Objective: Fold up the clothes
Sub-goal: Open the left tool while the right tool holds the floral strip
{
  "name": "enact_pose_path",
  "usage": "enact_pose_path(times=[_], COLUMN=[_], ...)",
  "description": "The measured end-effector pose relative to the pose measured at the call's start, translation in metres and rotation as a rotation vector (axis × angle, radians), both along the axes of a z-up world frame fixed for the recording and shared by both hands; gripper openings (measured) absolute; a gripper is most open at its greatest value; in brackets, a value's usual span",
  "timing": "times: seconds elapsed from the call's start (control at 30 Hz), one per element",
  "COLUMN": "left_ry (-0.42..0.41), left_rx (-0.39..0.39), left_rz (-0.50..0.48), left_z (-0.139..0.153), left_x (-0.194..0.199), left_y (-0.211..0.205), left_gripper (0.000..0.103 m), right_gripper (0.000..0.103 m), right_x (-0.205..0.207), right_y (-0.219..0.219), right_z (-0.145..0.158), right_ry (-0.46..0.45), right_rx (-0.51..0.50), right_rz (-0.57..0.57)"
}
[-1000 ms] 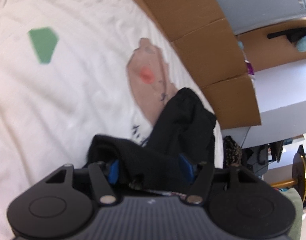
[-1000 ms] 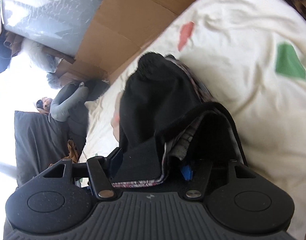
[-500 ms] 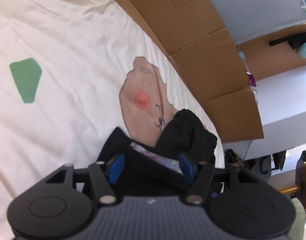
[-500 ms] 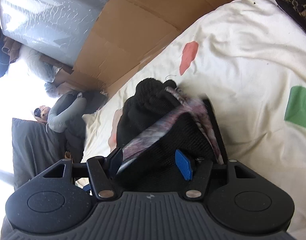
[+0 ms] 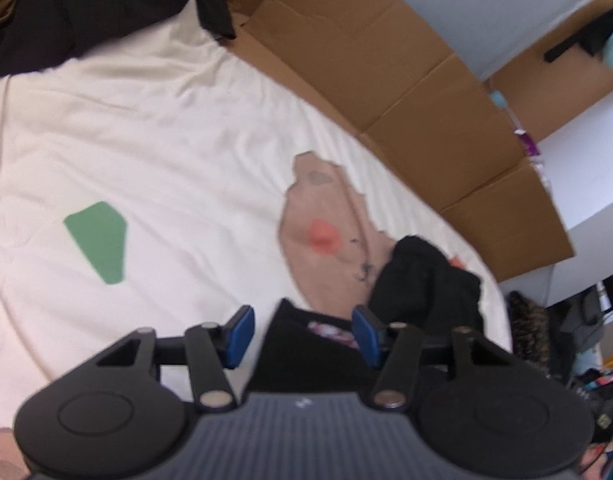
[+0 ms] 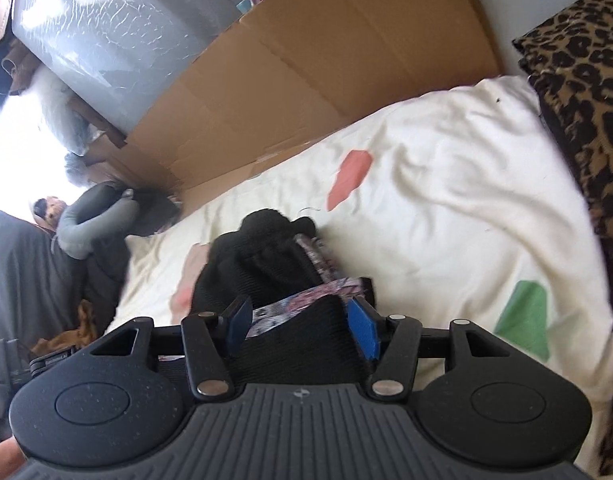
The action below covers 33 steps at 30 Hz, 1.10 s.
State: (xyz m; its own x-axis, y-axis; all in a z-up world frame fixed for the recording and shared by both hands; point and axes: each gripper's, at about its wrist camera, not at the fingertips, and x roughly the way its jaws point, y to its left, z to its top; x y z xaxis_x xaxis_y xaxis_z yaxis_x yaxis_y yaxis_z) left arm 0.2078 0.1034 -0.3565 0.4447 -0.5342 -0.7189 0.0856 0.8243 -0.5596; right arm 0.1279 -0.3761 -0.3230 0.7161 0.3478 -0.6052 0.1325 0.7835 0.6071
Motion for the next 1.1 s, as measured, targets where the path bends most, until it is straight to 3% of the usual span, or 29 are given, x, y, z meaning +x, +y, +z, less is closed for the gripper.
enact_pose_path(times=[0.1, 0.27, 0.43, 0.5, 0.57, 0.77, 0.87, 0.93, 1.1], left_ry=[0.002, 0.025, 0.017, 0.004, -0.013, -0.02, -0.039, -0.043, -0.092], left_rx=[0.04, 0.09, 0.114, 0.109, 0.117, 0.118, 0.126, 0.118, 0.119], left_rz=[-0.015, -0.047, -0.084, -0.106, -0.128, -0.148, -0.167, -0.18, -0.175], left_z=[-0.005, -0.015, -0.019, -0.019, -0.017, -0.019, -0.018, -0.017, -0.008], left_x=[0.0, 0.001, 0.004, 0.005, 0.005, 0.006, 0.006, 0.006, 0.006], left_y=[-0.001, -0.003, -0.01, -0.013, -0.017, -0.02, -0.021, -0.022, -0.023], left_gripper=[0.042, 0.04, 0.037, 0.025, 0.021, 0.021, 0.016, 0.006, 0.004], right_gripper=[0.049, 0.048, 0.017, 0.009, 0.006, 0.004, 0.004, 0.004, 0.004], right_x=[0.005, 0.012, 0.014, 0.014, 0.013, 0.012, 0.014, 0.015, 0.017], right_y=[0.0, 0.005, 0.009, 0.008, 0.006, 0.004, 0.004, 0.004, 0.004], right_z=[-0.005, -0.01, -0.014, -0.014, -0.012, -0.006, -0.006, -0.007, -0.007], right_ry=[0.027, 0.041, 0.06, 0.057, 0.05, 0.03, 0.03, 0.033, 0.032], right_rx=[-0.043, -0.072, -0.094, -0.1, -0.103, -0.124, -0.133, -0.136, -0.14], right_rz=[0.019, 0.057, 0.089, 0.087, 0.083, 0.064, 0.056, 0.05, 0.034])
